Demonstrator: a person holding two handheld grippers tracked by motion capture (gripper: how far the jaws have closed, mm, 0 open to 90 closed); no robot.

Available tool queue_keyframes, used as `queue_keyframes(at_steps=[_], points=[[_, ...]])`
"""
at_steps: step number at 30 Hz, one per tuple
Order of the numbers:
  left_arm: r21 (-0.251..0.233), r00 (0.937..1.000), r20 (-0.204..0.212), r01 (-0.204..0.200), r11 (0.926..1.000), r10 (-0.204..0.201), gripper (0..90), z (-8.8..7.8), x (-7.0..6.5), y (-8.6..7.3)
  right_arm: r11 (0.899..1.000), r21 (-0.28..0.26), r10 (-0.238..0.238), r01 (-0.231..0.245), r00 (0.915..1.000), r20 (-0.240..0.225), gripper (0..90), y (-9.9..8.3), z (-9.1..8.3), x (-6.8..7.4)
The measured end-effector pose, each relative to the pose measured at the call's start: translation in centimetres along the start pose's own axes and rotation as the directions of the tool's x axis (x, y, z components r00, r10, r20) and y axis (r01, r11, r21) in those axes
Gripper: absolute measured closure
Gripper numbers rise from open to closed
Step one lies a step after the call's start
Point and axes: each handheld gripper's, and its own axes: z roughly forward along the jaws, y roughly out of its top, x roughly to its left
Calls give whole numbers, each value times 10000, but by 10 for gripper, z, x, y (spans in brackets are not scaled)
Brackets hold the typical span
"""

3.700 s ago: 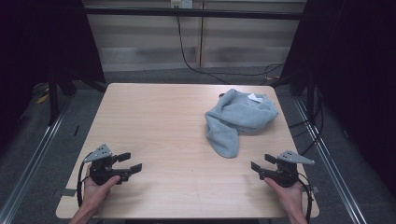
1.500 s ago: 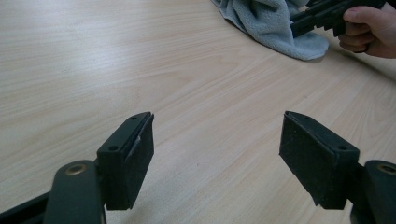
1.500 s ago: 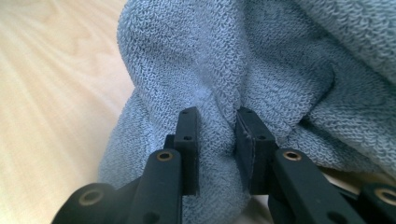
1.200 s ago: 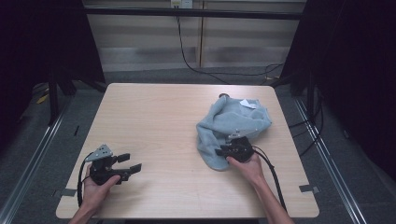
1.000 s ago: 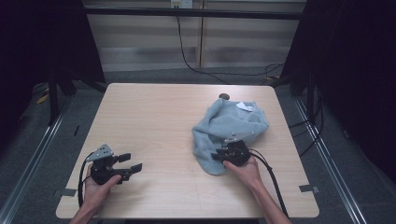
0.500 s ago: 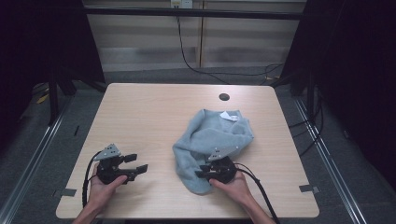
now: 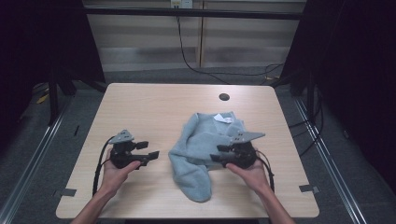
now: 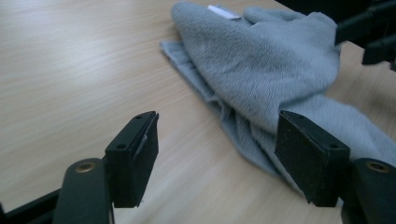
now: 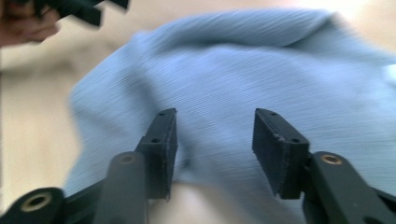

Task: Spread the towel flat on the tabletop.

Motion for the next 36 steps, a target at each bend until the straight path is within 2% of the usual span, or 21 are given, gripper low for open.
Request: queue_keyframes(at_steps=[2, 3, 4, 6, 8, 9, 10, 11, 12, 15, 18, 20, 22, 24, 25, 26, 27, 28, 30, 34, 36], points=[[-81, 9994, 319, 159, 9998, -156, 326, 21, -4, 9, 9999, -40, 162, -161, 9994, 296, 440, 6, -2, -13], [-81, 9994, 319, 159, 9998, -156, 326, 21, -4, 9, 9999, -26, 129, -128, 9985, 533, 416, 8, -2, -20], [-84, 9989, 429, 199, 9998, -195, 326, 29, -6, 11, 9999, -26, 129, -128, 9985, 533, 416, 8, -2, -20], [175, 9974, 677, 241, 9996, -253, 302, 46, -12, 11, 9993, -11, 364, -364, 9971, 674, 354, 11, 3, -35], [448, 9969, 765, 122, 9989, -156, 298, 59, -17, 9, 9983, 53, 580, -585, 9957, 729, 276, 10, 11, -46], [769, 9966, 822, -169, 9969, 105, 321, 66, -22, 5, 9968, 348, 689, -718, 9947, 763, 255, 5, 22, -53], [769, 9966, 822, -169, 9969, 105, 353, 66, -22, 5, 9968, 348, 689, -718, 9947, 763, 255, 5, 22, -53], [896, 9954, 910, -391, 9952, 309, 384, 67, -25, 3, 9939, 817, 679, -747, 9943, 826, 225, -2, 34, -55], [969, 9944, 997, -438, 9943, 341, 384, 67, -25, 1, 9939, 817, 679, -747, 9943, 826, 225, -2, 34, -55], [1237, 9903, 1304, -641, 9902, 479, 516, 61, -27, -3, 9881, 1317, 686, -795, 9940, 854, 238, -17, 49, -49], [1292, 9846, 1707, -607, 9898, 381, 542, 50, -28, -5, 9881, 1382, 575, -683, 9951, 804, 289, -22, 52, -45], [1071, 9839, 1758, -525, 9929, 330, 523, 41, -27, -4, 9868, 1569, 298, -409, 9969, 726, 376, -22, 52, -38], [755, 9866, 1613, -362, 9965, 236, 462, 32, -25, -1, 9871, 1585, 131, -216, 9984, 541, 429, -24, 54, -31], [512, 9900, 1389, -307, 9982, 234, 404, 24, -20, 4, 9890, 1477, -74, 38, 9997, 241, 466, -24, 59, -23], [82, 9928, 1192, -106, 9999, 95, 370, 18, -15, 7, 9882, 1493, -325, 343, 9994, -140, 500, -23, 65, -13], [-35, 9926, 1208, 120, 9999, -114, 350, 16, -11, 7, 9880, 1478, -408, 446, 9988, -287, 506, -22, 67, -9], [-35, 9926, 1208, 120, 9999, -114, 323, 16, -11, 7, 9864, 1541, -517, 577, 9977, -429, 518, -22, 68, -4], [-126, 9924, 1172, 402, 9991, -384, 312, 14, -4, 6, 9853, 1551, -644, 722, 9964, -546, 538, -21, 70, 1], [-144, 9912, 1219, 531, 9985, -510, 289, 14, -1, 5, 9855, 1526, -635, 745, 9951, -754, 583, -21, 70, 5], [-637, 9877, 1284, 980, 9931, -893, 295, 13, 6, 6, 9862, 1483, -593, 739, 9932, -1004, 627, -22, 70, 7], [-751, 9908, 941, 1041, 9917, -969, 305, 11, 9, 7, 9852, 1492, -679, 849, 9910, -1155, 670, -22, 69, 9]])
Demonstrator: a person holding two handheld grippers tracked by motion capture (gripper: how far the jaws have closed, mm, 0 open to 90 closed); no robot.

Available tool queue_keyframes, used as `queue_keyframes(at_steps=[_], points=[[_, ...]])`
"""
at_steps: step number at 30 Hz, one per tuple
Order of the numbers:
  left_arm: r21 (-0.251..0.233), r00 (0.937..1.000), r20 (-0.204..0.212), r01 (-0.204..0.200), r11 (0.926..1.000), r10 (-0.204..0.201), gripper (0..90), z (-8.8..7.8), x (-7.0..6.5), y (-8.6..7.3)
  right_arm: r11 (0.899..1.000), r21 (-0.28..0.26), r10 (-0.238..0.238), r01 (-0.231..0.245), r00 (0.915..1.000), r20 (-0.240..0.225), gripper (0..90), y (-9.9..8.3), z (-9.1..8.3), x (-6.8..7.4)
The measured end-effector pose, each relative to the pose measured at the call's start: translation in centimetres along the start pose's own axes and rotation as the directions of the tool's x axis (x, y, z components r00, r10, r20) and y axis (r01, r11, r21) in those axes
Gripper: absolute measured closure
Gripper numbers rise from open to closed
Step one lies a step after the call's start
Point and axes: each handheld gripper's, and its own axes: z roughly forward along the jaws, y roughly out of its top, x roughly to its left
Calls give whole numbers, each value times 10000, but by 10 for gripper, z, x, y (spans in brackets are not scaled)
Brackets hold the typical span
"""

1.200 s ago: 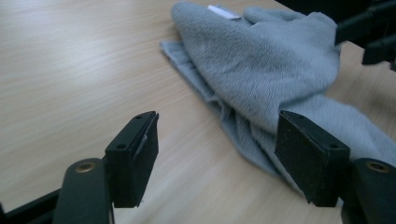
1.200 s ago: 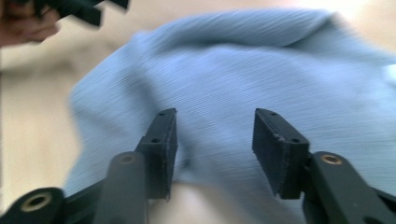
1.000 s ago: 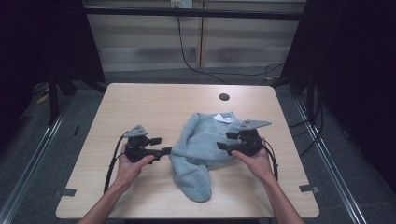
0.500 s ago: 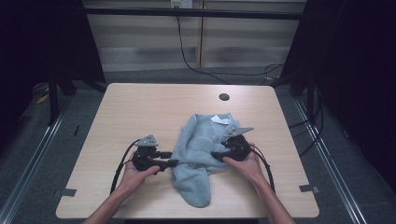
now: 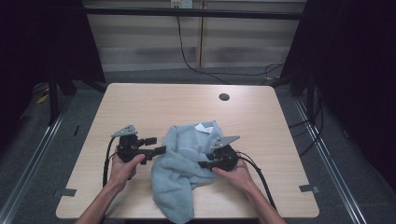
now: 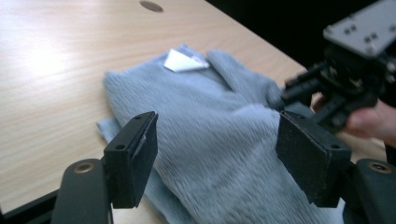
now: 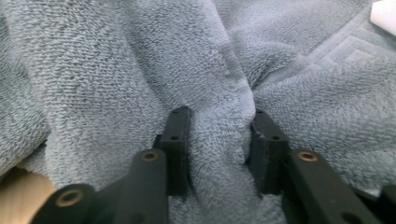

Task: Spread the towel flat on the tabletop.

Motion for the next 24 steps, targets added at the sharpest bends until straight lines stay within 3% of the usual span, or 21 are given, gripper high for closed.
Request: queue_keyframes(at_steps=[3, 7, 8, 9, 10, 11, 12, 13, 14, 15, 16, 17, 18, 19, 21, 22, 23, 24], points=[[28, 9993, -276, 248, 9997, -247, 306, 4, 6, 2, 10000, 37, -84, 85, 9992, -389, 718, 0, -1, 4], [485, 9977, -479, 509, 9975, -485, 292, 28, 15, 0, 9986, 183, -481, 498, 9953, -839, 747, 2, 0, 14], [1002, 9966, -719, 462, 9939, -391, 271, 36, 16, -1, 9982, 232, -535, 556, 9951, -835, 751, 3, 0, 16], [1379, 9929, -1122, -225, 9902, 382, 269, 49, 10, -3, 9983, 263, -503, 526, 9954, -818, 752, 4, 0, 16], [1379, 9929, -1122, -225, 9902, 382, 268, 49, 10, -3, 9983, 263, -503, 526, 9954, -818, 752, 4, 0, 16], [1870, 9915, -1201, -261, 9820, 492, 267, 60, 6, -5, 9990, 179, -405, 420, 9959, -807, 752, 4, 0, 14], [1870, 9915, -1201, -261, 9820, 492, 274, 60, 6, -5, 9990, 179, -405, 420, 9959, -807, 752, 4, 0, 14], [2163, 9929, -1089, -235, 9760, 481, 274, 66, 6, -8, 9991, 155, -384, 398, 9960, -808, 752, 4, 0, 13], [2319, 9847, -1312, -822, 9693, 1149, 416, 68, 3, -12, 9993, 121, -349, 358, 9974, -634, 752, 4, -1, 11], [2319, 9847, -1312, -822, 9693, 1149, 514, 68, 3, -12, 9993, 121, -349, 358, 9974, -634, 752, 4, -1, 11], [2404, 9852, -1092, -1031, 9652, 1325, 514, 67, 2, -12, 9995, 108, -288, 294, 9980, -571, 753, 5, -2, 11], [2416, 9851, -1082, -1043, 9648, 1336, 755, 64, 2, -10, 9998, 30, -195, 196, 9992, -354, 759, 6, -5, 8], [2200, 9893, -978, -842, 9719, 1079, 777, 58, 5, -8, 9999, 20, -158, 159, 9996, -242, 761, 7, -6, 7], [2200, 9893, -978, -842, 9719, 1079, 790, 58, 5, -8, 9999, -43, -95, 95, 9999, -119, 764, 8, -9, 5], [1635, 9916, -993, -662, 9843, 832, 794, 47, 9, -3, 9999, -153, 11, -10, 10000, 54, 766, 10, -13, 2], [862, 9926, -1075, -472, 9952, 564, 796, 33, 12, 5, 9989, -450, 136, -119, 9992, 388, 769, 14, -23, -5], [531, 9932, -1079, -383, 9979, 438, 797, 27, 13, 8, 9980, -605, 235, -204, 9984, 523, 769, 17, -29, -8], [531, 9932, -1079, -383, 9979, 438, 798, 27, 13, 8, 9969, -746, 280, -231, 9975, 648, 770, 19, -34, -11]])
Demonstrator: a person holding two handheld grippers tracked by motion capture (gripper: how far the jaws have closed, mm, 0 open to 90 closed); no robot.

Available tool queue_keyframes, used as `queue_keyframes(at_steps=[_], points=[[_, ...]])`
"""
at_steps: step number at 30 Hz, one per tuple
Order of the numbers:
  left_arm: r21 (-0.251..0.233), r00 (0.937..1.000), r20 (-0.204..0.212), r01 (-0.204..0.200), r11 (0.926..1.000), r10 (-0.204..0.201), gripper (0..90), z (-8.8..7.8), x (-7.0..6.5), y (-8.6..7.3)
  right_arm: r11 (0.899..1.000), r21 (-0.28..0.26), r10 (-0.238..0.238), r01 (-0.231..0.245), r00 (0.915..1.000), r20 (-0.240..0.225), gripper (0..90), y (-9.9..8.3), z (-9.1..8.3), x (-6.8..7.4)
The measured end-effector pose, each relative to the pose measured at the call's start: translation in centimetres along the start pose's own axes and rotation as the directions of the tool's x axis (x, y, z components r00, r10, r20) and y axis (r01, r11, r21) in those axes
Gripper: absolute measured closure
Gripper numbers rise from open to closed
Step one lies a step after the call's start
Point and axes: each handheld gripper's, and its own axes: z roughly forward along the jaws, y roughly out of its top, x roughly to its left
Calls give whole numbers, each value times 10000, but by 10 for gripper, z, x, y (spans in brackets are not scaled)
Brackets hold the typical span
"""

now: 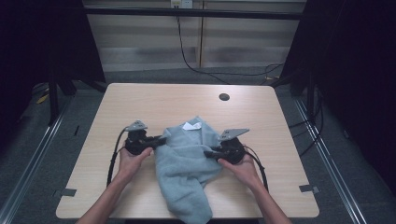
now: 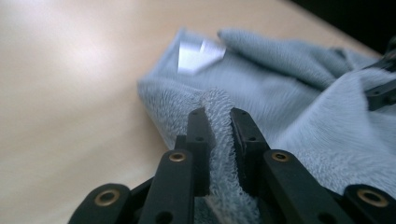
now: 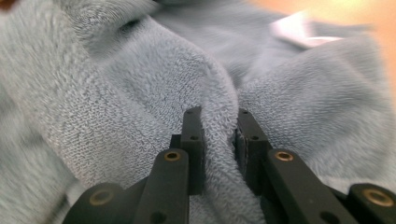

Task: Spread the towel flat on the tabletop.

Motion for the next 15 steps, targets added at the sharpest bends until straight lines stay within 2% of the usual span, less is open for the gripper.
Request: queue_keyframes(at_steps=[1, 2, 3, 5, 6, 7, 8, 10, 11, 12, 14, 15], points=[[-413, 9998, 91, 168, 9990, -164, 798, -8, 2, 5, 10000, 0, 0, 0, 10000, 0, 770, 0, 0, 0], [-777, 9993, 194, 328, 9964, -314, 804, -16, 4, 9, 9992, -373, 156, -146, 9996, 255, 775, 8, -12, -8], [-934, 9993, 284, 282, 9952, -257, 804, -22, 4, 14, 9992, -373, 156, -146, 9996, 255, 775, 8, -12, -8], [-1324, 9998, 185, -60, 9912, 85, 806, -31, -4, 28, 9974, -700, 196, -166, 9989, 419, 775, 18, -22, -12], [-1702, 9996, 209, -137, 9853, 175, 806, -37, -10, 41, 9962, -863, -14, 94, 9957, 924, 777, 34, -31, -13], [-1702, 9996, 209, -137, 9853, 175, 806, -37, -10, 41, 9962, -863, -14, 94, 9957, 924, 777, 34, -31, -13], [-1972, 9995, 206, -198, 9802, 243, 805, -40, -13, 52, 9930, -1177, 62, 79, 9928, 1195, 780, 49, -39, -18], [-2341, 9990, 110, -392, 9714, 430, 806, -46, -17, 69, 9912, -1319, 119, 59, 9909, 1337, 781, 55, -43, -20], [-2686, 9987, 34, -486, 9620, 514, 806, -51, -22, 84, 9846, -1740, 106, 191, 9856, 1686, 784, 74, -53, -23], [-2686, 9987, 34, -486, 9620, 514, 806, -51, -22, 84, 9846, -1740, 106, 191, 9856, 1686, 784, 74, -53, -23], [-3052, 9976, -18, -662, 9500, 690, 805, -58, -27, 99, 9759, -2168, 198, 232, 9808, 1942, 785, 88, -62, -24], [-3289, 9966, -65, -797, 9410, 821, 805, -63, -31, 107, 9708, -2379, 203, 301, 9782, 2068, 785, 96, -67, -25]])
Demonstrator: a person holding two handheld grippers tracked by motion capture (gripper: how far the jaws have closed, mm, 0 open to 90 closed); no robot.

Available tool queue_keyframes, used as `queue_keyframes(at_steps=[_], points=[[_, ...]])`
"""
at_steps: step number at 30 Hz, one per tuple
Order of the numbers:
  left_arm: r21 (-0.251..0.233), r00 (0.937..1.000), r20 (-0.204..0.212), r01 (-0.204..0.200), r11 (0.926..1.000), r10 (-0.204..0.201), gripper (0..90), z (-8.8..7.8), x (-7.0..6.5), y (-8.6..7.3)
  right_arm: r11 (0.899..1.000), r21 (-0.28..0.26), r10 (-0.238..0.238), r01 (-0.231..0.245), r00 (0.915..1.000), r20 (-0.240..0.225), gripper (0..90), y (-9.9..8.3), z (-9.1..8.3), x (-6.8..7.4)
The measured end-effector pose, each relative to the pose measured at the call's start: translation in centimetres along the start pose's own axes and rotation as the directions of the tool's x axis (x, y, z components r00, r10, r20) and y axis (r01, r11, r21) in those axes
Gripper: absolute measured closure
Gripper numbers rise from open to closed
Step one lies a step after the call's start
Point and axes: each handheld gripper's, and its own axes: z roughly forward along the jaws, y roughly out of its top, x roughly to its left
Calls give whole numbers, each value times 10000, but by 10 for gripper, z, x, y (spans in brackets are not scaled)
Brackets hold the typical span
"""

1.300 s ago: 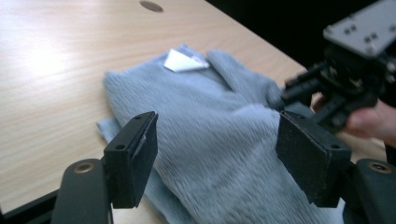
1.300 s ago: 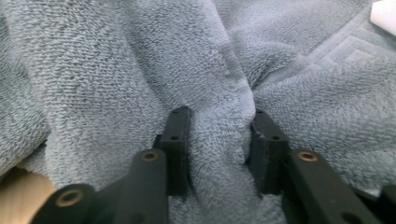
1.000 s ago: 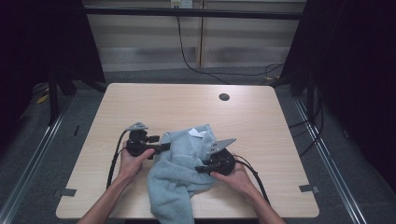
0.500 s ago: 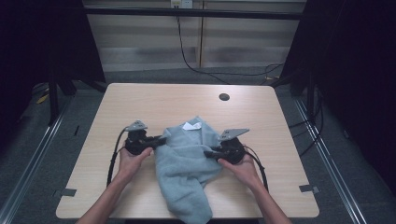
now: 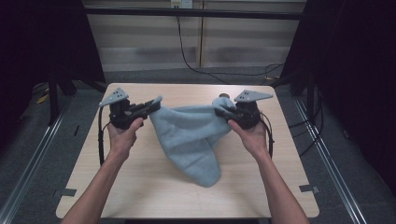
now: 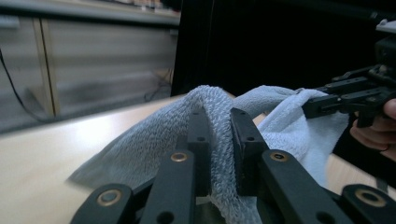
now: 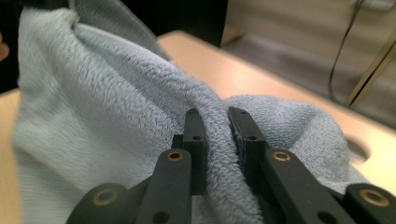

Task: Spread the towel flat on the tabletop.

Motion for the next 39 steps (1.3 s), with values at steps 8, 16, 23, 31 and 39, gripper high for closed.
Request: queue_keyframes(at_steps=[8, 16, 23, 31, 39], points=[[-486, 9942, 225, -1044, 9933, 1055, 794, -23, -30, 6, 9906, -1361, -129, 169, 9994, 306, 784, 27, -32, 12], [1806, 9871, 1400, 511, 9822, -771, 771, -45, -37, -100, 9978, 614, 294, -261, 9981, -544, 783, -80, -33, 46], [1736, 9836, 1614, 525, 9834, -810, 617, -77, -39, -107, 9737, 2124, 1105, -819, 9859, -1261, 704, -149, -51, 73], [2122, 9964, 412, 642, 9751, -746, 501, -29, 12, -87, 9886, 1061, 1175, -1071, 9883, -974, 454, -106, -42, 43], [4106, 9937, 524, 693, 9092, -994, 358, 51, 17, -116, 9641, 2349, 1551, -1240, 9807, -1188, 319, -97, 37, 25]])
